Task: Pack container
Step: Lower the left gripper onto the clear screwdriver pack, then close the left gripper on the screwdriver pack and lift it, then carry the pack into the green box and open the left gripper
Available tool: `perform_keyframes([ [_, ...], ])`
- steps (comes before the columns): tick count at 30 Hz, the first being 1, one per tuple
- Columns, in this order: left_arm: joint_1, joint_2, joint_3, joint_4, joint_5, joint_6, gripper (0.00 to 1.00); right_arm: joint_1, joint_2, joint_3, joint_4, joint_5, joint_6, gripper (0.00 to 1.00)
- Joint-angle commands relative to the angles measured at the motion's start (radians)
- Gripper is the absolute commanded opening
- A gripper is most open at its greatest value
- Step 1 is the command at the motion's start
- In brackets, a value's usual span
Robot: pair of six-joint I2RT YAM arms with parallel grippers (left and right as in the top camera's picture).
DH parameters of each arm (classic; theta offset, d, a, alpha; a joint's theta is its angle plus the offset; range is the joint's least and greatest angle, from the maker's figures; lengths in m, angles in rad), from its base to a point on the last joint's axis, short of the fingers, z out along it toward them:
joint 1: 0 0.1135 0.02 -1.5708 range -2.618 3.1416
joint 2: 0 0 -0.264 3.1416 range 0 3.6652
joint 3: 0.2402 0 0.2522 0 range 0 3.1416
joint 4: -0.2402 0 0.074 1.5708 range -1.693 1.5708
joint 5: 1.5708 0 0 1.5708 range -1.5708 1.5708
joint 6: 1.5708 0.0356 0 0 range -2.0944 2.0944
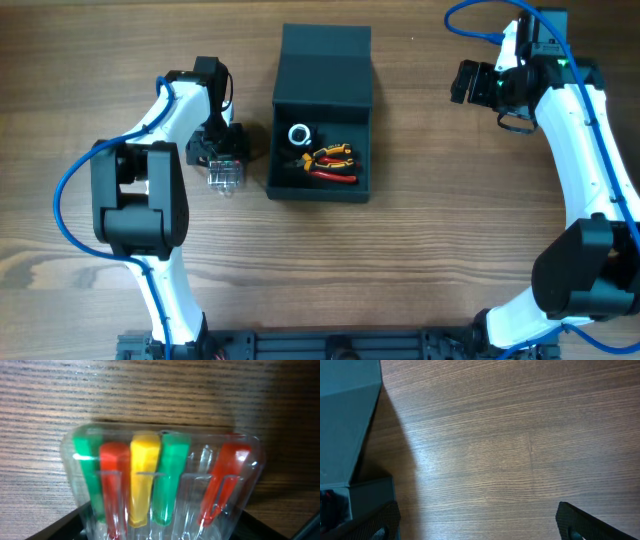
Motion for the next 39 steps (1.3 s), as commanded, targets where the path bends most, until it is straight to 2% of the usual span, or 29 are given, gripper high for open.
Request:
perform_keyframes([
  [1,0.000,0.019,-0.032,-0.008,-0.033,-0.007,0.72,-0.005,0.011,0.002,-0.001,-0.001,-0.013,1.00],
  [7,0.000,0.019,-0.032,-0.008,-0.025,-0.007,0.59,-0.005,0.011,0.002,-0.001,-0.001,-0.014,1.00],
  [11,0.000,0.019,-0.032,-0.009,-0.025,-0.007,0.55,-0.005,0.011,0.002,-0.002,-0.001,-0.013,1.00],
  [13,0.000,0.019,-0.032,-0.011,-0.025,-0.007,0.49,-0.005,0.011,0.002,-0.002,-0.001,-0.013,1.00],
  [18,0.000,0.011,-0.029,-0.021,-0.021,-0.011,0.40,-0.005,0.011,0.002,-0.002,-0.001,-0.013,1.00],
  [24,0.000,-0.016,0.028,-0.076,-0.006,-0.041,0.05,-0.005,0.011,0.002,-0.002,-0.001,-0.013,1.00],
  [34,-0.024,-0.188,0.246,-0.218,0.037,-0.027,0.04,-0.005,0.011,0.002,-0.009,-0.001,-0.013,1.00],
  [39,-0.118,-0.327,0.303,-0.212,0.095,0.261,0.04,-0.005,0.011,0.002,-0.013,-0.001,-0.013,1.00],
])
